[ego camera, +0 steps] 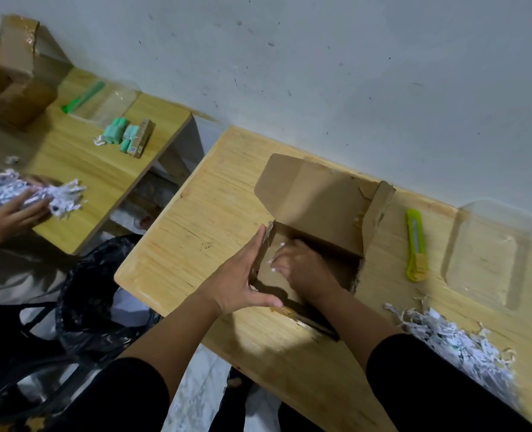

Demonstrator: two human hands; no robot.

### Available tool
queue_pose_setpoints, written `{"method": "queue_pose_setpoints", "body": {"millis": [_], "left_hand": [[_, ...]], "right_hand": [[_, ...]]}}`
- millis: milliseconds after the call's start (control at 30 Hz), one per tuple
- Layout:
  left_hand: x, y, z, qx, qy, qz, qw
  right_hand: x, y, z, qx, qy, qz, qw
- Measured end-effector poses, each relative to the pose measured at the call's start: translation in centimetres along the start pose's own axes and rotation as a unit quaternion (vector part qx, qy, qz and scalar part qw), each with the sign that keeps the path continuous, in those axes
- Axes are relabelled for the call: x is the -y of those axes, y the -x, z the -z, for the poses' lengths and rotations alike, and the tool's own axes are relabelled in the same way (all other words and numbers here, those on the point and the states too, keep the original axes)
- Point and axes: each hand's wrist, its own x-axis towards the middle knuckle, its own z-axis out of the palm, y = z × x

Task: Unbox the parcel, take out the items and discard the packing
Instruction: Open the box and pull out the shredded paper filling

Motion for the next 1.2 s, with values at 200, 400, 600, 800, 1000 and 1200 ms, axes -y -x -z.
{"method": "queue_pose_setpoints", "body": {"millis": [200, 400, 600, 800, 1000, 1200], "left_hand": [[0.2, 0.1, 0.0, -0.003, 0.015, -0.001, 1.0], [0.1, 0.1, -0.1, -0.008, 0.022, -0.005, 1.0], [0.1, 0.1, -0.1, -0.013, 0.026, -0.002, 1.0], [0.1, 0.1, -0.2, -0.021, 0.036, 0.005, 0.999], [0.0, 0.3, -0.2, -0.029, 0.027, -0.007, 0.999], [0.0, 0.4, -0.3, -0.049, 0.016, -0.033, 0.998]], "right_hand": [[0.9, 2.4, 2.2, -0.038, -0.048, -0.133, 0.989], [0.7, 2.8, 1.6, 0.0, -0.006, -0.18, 0.984], [1.4, 0.9, 0.5, -0.026, -0.028, -0.143, 0.989], [1.4, 1.0, 0.2, 0.007, 0.042, -0.073, 0.996], [1.7, 1.6, 0.8, 0.015, 0.071, -0.108, 0.991], [2.7, 2.5, 1.5, -0.081, -0.003, -0.236, 0.968]]}}
